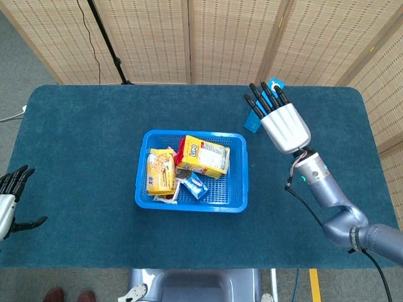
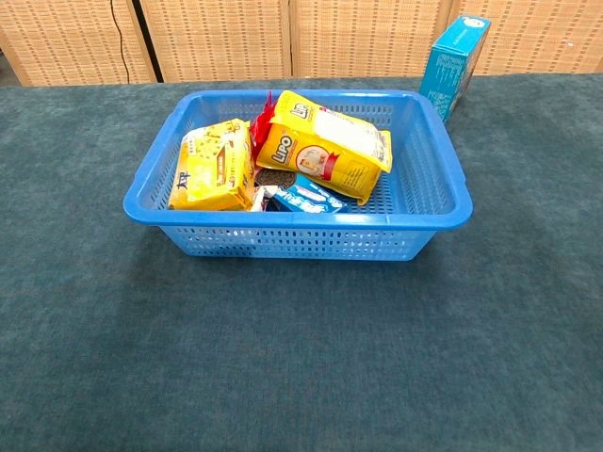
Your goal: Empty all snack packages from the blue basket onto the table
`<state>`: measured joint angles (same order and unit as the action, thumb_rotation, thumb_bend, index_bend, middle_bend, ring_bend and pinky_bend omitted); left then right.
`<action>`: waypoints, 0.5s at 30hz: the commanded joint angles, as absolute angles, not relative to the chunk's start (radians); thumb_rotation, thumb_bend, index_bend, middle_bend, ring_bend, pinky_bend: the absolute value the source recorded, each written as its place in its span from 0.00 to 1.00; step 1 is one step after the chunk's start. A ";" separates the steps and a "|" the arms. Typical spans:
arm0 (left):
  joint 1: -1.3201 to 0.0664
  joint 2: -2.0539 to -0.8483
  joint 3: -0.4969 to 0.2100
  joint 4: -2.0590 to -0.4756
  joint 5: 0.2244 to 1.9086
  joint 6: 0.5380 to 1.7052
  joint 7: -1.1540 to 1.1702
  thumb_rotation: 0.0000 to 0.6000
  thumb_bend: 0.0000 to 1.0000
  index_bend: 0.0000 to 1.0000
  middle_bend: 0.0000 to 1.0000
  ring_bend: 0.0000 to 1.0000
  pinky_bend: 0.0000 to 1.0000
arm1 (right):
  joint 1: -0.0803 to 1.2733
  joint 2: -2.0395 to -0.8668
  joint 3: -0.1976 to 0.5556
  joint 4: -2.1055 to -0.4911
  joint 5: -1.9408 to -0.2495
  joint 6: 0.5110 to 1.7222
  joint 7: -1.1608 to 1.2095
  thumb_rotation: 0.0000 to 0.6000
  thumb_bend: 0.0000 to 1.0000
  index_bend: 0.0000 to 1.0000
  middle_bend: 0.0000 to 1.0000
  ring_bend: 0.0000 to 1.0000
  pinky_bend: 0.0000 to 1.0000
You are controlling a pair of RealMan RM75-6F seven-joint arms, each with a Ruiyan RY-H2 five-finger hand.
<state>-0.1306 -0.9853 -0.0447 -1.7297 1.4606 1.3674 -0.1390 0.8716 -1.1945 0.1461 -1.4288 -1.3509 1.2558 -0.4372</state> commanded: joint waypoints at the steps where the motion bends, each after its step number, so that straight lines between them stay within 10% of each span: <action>1: -0.161 -0.991 -0.035 -1.695 1.518 1.343 -0.168 1.00 0.00 0.00 0.00 0.00 0.00 | 0.754 -1.112 0.116 -1.541 -1.407 1.363 -0.316 1.00 0.00 0.01 0.00 0.00 0.16; 15: -0.411 -1.003 -0.107 -1.748 1.727 1.224 -0.149 1.00 0.00 0.00 0.00 0.00 0.00 | 0.370 -1.131 -0.099 -1.479 -1.590 1.606 0.112 1.00 0.00 0.01 0.00 0.00 0.10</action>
